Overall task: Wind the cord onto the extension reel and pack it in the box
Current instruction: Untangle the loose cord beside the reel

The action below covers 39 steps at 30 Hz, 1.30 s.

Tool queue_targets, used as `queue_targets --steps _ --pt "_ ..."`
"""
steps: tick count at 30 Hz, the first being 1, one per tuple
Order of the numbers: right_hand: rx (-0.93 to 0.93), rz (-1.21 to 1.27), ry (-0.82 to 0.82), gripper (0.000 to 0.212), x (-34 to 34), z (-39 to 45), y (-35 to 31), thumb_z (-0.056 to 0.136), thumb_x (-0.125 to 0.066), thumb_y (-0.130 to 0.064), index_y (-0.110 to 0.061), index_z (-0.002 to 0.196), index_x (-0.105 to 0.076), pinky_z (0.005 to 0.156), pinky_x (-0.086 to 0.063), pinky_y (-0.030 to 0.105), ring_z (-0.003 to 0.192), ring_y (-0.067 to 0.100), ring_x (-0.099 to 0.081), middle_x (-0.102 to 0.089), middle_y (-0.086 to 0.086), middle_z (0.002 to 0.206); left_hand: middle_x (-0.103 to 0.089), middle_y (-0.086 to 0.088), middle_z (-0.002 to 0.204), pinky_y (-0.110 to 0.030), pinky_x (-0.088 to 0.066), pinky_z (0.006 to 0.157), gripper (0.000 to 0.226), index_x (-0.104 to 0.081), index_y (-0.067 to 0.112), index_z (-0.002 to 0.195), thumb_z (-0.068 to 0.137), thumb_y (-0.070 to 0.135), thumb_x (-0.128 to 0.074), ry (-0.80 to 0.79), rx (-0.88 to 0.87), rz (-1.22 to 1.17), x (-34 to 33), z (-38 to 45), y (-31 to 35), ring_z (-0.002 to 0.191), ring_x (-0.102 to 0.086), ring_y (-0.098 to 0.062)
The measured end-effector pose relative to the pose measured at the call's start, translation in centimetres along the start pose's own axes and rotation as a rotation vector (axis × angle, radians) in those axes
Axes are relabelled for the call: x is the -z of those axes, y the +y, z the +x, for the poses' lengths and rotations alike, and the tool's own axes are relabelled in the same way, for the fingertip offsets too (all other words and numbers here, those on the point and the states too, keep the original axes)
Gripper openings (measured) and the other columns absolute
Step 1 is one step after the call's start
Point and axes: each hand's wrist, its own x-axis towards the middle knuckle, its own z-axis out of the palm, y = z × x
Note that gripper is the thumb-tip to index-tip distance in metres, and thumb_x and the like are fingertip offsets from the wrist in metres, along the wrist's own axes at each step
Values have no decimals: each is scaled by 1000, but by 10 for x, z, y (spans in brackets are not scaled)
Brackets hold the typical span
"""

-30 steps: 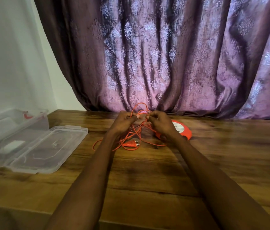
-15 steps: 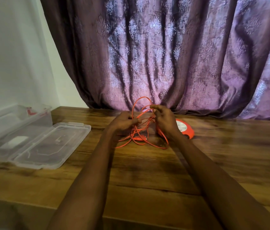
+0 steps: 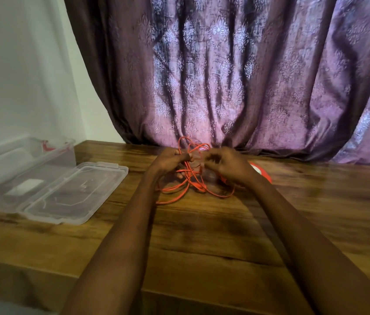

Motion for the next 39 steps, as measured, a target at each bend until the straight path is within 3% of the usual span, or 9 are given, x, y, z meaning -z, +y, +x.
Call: queue_targets --steps 4,8,12,15,20,25,28,33,39 --pt "-21 -115 -371 18 -6 -8 -9 88 -67 -17 -22 103 -76 89 -51 37 96 19 -68 -75 -1 103 -58 -11 60 -18 -36 35 17 -69 6 87 97 17 -60 59 -3 -91 0 -3 -8 36 -47 -12" --pt "-99 -105 -322 24 -12 -15 -12 84 -62 -26 -31 107 -68 86 -54 37 90 15 -68 -74 -8 95 -66 -4 69 -22 -45 51 19 -68 8 80 97 11 -59 126 -48 -78 0 -2 -9 56 -58 -11" --pt "-131 -199 -417 50 -17 -13 -8 69 -75 -62 -38 110 -60 90 -44 37 104 10 -56 -66 -13 95 -58 -16 78 -23 -41 48 14 -67 3 94 98 12 -58 110 -53 -86 1 -2 -11 62 -52 -20" --pt "-108 -340 -348 44 -24 -11 -5 71 -69 -61 -39 106 -57 92 -34 41 112 16 -49 -67 -8 101 -57 -17 80 -22 -38 43 13 -67 4 98 98 15 -59 111 -54 -68 2 -1 -14 59 -48 -19" --pt "-66 -387 -270 19 -19 -10 4 80 -61 -37 -34 98 -66 82 -37 35 109 22 -61 -72 -5 102 -64 -3 63 -22 -39 47 20 -69 14 75 94 16 -64 143 -58 -37 7 1 -20 49 -52 -12" --pt "-42 -430 100 18 -11 -12 10 86 -63 -32 -31 104 -62 79 -41 37 99 26 -67 -73 -2 101 -64 -6 62 -21 -38 43 22 -76 18 74 93 22 -66 139 -11 -113 6 -2 -21 48 -54 -17" --pt "-45 -507 36 17 -17 -13 9 82 -63 -28 -32 96 -70 85 -37 38 107 23 -62 -66 -5 108 -58 -20 86 -27 -39 53 24 -72 2 99 92 25 -68 113 -2 -144 6 -4 -20 69 -51 -27" --pt "-42 -326 -130 24 -31 -14 7 85 -61 -34 -36 105 -74 94 -44 39 117 21 -50 -56 -5 114 -63 -3 65 -17 -35 34 15 -75 22 80 92 28 -68 145 8 -98 8 -7 -19 39 -47 -11" --pt "-38 -246 -185 28 -36 -12 7 90 -60 -31 -42 114 -69 92 -47 38 117 21 -57 -69 -8 120 -66 -12 82 -19 -39 36 27 -70 9 109 97 31 -61 150 38 -151 9 -6 -18 49 -51 -18"
